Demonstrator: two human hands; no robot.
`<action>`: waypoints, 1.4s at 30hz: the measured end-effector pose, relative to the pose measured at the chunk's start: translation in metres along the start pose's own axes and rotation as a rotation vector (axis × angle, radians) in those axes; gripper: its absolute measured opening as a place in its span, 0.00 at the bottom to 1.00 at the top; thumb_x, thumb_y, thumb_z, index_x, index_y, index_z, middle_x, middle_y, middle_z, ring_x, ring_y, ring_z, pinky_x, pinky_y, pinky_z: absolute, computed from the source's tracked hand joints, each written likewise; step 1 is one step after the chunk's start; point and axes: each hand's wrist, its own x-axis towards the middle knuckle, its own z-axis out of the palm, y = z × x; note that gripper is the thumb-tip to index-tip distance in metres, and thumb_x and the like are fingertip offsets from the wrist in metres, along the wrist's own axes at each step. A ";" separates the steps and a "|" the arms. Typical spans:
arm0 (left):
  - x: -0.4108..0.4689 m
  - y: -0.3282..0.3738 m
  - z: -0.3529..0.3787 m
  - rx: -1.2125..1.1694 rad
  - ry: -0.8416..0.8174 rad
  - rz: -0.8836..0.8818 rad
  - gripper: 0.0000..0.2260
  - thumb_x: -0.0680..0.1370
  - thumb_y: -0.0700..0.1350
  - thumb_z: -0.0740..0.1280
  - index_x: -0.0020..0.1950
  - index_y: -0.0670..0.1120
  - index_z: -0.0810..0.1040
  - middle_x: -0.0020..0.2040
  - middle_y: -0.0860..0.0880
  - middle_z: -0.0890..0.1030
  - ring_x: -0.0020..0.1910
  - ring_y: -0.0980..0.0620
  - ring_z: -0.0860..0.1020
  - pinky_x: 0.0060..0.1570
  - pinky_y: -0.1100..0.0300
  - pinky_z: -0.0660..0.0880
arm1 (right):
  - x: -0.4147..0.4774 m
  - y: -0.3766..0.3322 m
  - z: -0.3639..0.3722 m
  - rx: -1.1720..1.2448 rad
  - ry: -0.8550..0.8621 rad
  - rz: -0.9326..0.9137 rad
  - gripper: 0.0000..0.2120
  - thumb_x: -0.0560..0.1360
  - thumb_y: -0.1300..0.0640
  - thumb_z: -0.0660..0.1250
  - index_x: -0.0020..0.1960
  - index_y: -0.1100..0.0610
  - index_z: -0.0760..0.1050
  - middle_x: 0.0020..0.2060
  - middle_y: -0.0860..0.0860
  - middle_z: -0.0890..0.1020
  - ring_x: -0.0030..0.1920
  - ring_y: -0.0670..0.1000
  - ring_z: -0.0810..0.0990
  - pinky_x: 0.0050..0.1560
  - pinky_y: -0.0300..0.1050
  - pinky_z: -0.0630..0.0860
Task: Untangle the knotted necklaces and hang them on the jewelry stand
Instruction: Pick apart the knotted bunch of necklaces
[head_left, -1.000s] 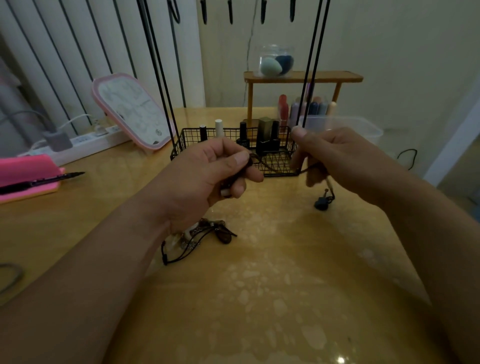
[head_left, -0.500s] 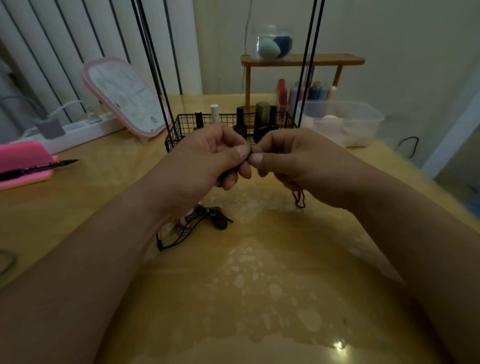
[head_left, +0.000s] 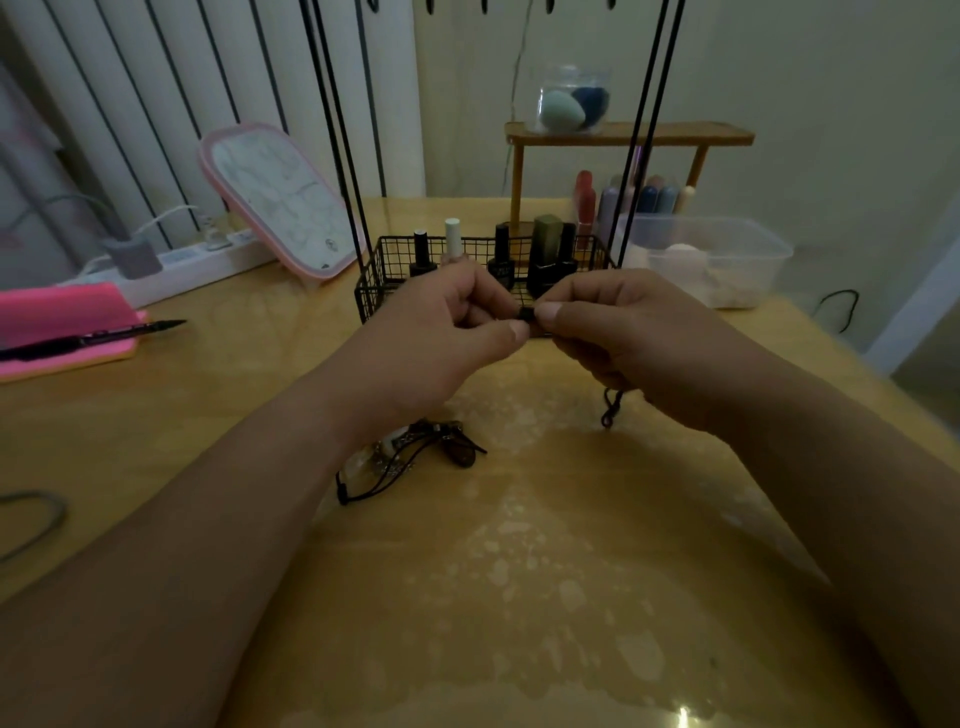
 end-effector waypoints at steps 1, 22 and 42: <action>0.000 0.000 0.000 0.014 0.005 0.011 0.04 0.80 0.46 0.73 0.52 0.50 0.80 0.41 0.49 0.81 0.49 0.47 0.81 0.58 0.52 0.79 | 0.000 0.000 0.000 -0.008 -0.005 -0.001 0.10 0.84 0.54 0.64 0.52 0.56 0.83 0.30 0.45 0.74 0.28 0.44 0.67 0.28 0.36 0.64; 0.003 -0.003 -0.001 -0.065 0.091 0.001 0.06 0.84 0.45 0.67 0.47 0.49 0.79 0.50 0.45 0.84 0.46 0.51 0.82 0.57 0.50 0.79 | -0.002 -0.002 0.006 -0.232 0.185 -0.175 0.05 0.81 0.57 0.68 0.49 0.51 0.81 0.36 0.46 0.80 0.34 0.40 0.75 0.36 0.31 0.73; -0.001 -0.008 0.005 0.293 0.168 0.282 0.03 0.80 0.46 0.70 0.49 0.48 0.82 0.48 0.50 0.84 0.59 0.50 0.81 0.60 0.60 0.76 | 0.002 0.003 0.018 -0.414 0.295 -0.181 0.04 0.77 0.51 0.69 0.46 0.49 0.81 0.36 0.47 0.82 0.37 0.43 0.79 0.34 0.36 0.75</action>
